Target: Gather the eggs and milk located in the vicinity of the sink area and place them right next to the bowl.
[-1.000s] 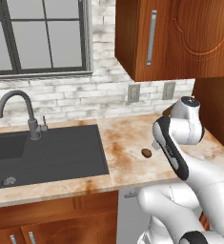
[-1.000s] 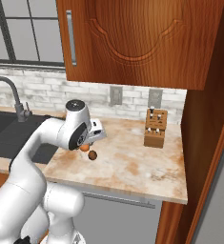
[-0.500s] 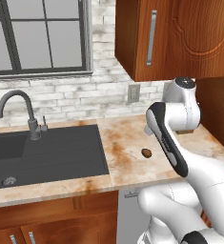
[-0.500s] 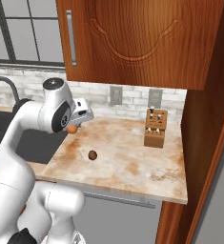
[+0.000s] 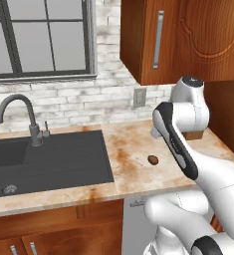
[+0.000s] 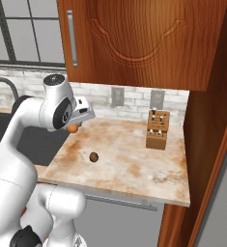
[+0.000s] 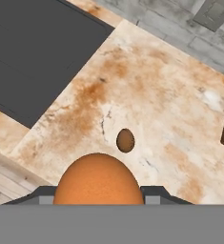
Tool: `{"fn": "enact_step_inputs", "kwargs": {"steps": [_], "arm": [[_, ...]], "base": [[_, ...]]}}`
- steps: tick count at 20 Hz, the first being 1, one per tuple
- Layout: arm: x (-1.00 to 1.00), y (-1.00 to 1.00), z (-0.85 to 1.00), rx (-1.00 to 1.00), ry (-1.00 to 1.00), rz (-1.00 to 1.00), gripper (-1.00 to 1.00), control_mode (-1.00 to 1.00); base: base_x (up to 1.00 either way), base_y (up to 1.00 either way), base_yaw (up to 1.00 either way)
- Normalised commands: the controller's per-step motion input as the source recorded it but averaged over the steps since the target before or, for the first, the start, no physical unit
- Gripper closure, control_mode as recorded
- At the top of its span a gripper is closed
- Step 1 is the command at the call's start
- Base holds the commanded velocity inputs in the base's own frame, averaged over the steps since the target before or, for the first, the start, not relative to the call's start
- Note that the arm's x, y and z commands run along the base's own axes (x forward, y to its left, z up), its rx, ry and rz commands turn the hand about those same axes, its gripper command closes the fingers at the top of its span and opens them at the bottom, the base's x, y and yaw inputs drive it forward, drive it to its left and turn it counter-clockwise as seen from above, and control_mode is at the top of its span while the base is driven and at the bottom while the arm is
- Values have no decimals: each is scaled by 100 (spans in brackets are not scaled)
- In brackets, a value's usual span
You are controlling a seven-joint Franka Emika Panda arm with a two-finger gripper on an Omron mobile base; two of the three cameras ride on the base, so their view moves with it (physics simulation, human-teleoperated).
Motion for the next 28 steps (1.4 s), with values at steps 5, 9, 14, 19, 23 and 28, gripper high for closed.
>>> {"fn": "enact_step_inputs", "kwargs": {"steps": [5, 9, 14, 19, 23, 28], "arm": [[0, 0, 1, 0, 0, 0, 100, 100], [0, 0, 0, 0, 0, 0, 100, 100], [0, 0, 0, 0, 0, 0, 100, 100], [0, 0, 0, 0, 0, 0, 100, 100], [0, 0, 0, 0, 0, 0, 100, 100], [0, 0, 0, 0, 0, 0, 100, 100]], "base": [[0, 0, 0], [0, 25, 0], [0, 54, 0], [-2, 62, 0], [-1, 63, -1], [0, 69, -3]]}}
